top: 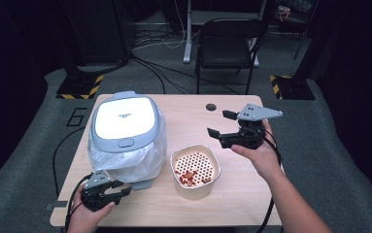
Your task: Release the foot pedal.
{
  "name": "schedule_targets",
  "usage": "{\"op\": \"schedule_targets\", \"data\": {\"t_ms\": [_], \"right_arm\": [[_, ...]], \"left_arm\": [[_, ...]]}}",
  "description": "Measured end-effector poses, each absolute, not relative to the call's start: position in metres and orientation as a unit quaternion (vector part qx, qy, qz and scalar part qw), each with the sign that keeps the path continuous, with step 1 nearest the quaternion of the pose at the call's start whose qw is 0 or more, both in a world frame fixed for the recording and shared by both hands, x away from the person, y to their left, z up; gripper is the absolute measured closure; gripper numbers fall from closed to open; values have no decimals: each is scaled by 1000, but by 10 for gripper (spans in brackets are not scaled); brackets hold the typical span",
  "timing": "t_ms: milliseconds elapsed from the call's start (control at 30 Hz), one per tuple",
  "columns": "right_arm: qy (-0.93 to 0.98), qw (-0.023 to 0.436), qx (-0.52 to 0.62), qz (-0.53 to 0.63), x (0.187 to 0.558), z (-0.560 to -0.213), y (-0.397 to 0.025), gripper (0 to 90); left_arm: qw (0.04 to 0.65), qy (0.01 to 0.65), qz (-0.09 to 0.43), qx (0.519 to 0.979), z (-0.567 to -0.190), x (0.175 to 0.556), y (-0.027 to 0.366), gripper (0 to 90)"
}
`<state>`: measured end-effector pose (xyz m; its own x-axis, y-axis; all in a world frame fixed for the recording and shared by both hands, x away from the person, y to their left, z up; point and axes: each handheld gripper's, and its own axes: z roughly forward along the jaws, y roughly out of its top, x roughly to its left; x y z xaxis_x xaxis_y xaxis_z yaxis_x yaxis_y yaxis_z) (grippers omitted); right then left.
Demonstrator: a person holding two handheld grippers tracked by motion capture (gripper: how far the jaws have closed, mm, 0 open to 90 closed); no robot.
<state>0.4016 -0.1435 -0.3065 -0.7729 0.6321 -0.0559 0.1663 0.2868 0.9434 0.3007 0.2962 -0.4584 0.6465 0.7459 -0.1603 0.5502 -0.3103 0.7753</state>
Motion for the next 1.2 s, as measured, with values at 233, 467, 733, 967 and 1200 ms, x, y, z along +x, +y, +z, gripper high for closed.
{"op": "schedule_targets", "data": {"t_ms": [233,467,733,967,1200], "right_arm": [[767,224,279,532,391,-323,-161,222],[760,239,310,519,383,-349,-179,240],[736,255,377,500,376,-390,-203,240],[728,258,411,484,369,-422,-212,241],[718,272,442,463,366,-453,-216,240]], "left_arm": [[413,418,128,799,-460,294,322,558],[403,447,142,786,-472,293,342,560],[404,487,157,758,-486,301,360,539],[384,495,181,758,-498,307,365,492],[372,502,197,756,-506,312,367,465]]}}
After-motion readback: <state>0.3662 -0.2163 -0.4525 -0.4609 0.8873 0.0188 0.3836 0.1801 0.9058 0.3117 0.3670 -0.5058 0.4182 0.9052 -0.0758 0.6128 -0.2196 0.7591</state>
